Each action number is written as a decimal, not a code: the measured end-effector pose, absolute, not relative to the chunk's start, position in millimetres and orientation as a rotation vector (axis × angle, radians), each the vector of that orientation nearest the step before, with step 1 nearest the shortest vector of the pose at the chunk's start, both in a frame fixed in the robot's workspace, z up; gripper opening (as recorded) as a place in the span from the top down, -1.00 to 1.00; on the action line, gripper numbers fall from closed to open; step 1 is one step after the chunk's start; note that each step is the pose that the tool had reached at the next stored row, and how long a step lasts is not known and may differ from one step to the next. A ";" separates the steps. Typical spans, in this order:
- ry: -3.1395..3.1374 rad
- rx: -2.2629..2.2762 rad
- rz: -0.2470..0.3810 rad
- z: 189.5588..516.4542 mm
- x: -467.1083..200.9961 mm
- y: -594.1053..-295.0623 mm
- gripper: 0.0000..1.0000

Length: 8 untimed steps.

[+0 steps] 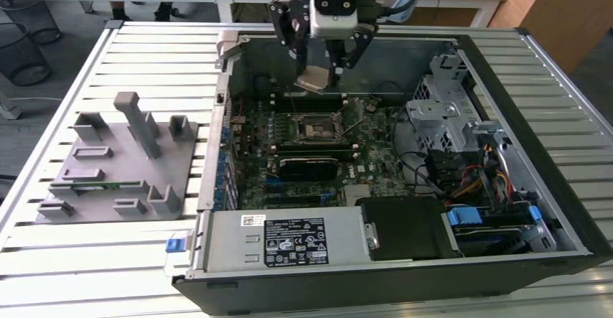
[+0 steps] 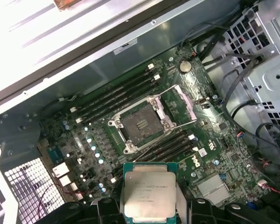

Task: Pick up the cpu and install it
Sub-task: 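Place the cpu into insertion slot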

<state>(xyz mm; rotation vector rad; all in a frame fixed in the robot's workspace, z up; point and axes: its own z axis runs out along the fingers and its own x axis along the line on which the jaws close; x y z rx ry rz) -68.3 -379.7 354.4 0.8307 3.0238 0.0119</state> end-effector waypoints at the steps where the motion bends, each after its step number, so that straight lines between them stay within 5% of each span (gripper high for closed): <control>1: 3.018 0.850 0.012 354.3 -68.4 -379.6 -0.06; 8: 2.978 0.980 0.010 353.6 -68.4 -378.5 -0.06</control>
